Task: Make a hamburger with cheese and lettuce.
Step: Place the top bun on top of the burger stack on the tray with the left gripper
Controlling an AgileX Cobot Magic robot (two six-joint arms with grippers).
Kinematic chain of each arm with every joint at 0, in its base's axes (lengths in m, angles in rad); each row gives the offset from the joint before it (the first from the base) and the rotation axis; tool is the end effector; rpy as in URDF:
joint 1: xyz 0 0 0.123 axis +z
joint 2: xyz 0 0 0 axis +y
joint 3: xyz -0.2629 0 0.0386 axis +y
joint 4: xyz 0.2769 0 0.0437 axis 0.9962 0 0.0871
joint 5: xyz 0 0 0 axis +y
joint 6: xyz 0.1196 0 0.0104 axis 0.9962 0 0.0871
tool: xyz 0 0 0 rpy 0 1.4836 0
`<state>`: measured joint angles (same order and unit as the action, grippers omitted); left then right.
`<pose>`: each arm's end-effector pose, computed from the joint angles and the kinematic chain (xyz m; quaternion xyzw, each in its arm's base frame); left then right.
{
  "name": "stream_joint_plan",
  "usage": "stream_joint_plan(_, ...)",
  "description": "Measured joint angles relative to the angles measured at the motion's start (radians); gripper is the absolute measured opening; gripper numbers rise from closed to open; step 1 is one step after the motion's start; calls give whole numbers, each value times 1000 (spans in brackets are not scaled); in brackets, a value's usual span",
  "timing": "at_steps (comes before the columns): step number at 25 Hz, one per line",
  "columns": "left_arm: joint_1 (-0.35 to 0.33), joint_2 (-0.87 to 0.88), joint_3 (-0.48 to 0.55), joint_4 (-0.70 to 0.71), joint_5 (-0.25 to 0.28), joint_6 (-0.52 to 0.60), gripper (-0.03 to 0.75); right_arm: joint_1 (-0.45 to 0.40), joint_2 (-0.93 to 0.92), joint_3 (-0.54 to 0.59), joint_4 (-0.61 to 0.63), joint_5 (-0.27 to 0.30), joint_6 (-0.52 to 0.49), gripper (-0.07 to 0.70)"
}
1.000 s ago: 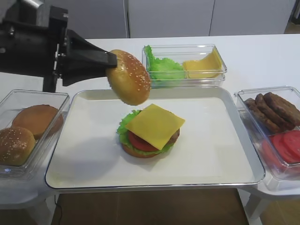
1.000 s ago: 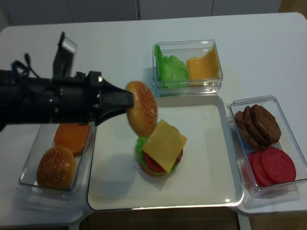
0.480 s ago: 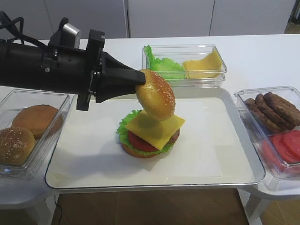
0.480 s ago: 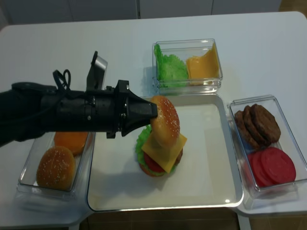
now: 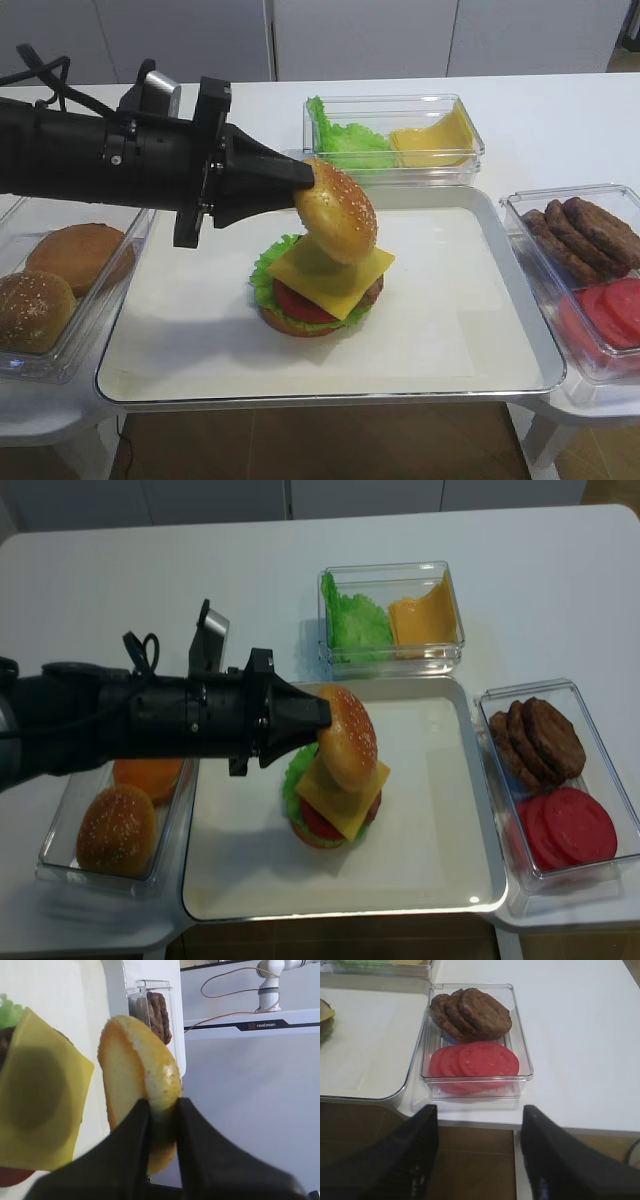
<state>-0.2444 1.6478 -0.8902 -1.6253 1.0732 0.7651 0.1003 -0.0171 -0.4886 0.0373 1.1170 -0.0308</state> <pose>0.3028 -0.1841 0.1926 -0.0192 0.7932 -0.6006 0.0986 0.0607 0.0102 0.2694 -0.0580 0.8641 0.0360 0.4987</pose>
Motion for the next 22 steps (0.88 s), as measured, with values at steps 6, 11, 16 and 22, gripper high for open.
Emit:
stream_joint_plan(6, 0, 23, 0, -3, 31, 0, 110, 0, 0, 0, 0, 0, 0, 402)
stream_joint_plan(11, 0, 23, 0, -6, 34, 0, 110, 0, 0, 0, 0, 0, 0, 403)
stream_joint_plan(16, 0, 23, 0, -6, 21, 0, 110, 0, 0, 0, 0, 0, 0, 402)
stream_joint_plan(22, 0, 23, 0, -7, 10, 0, 110, 0, 0, 0, 0, 0, 0, 402)
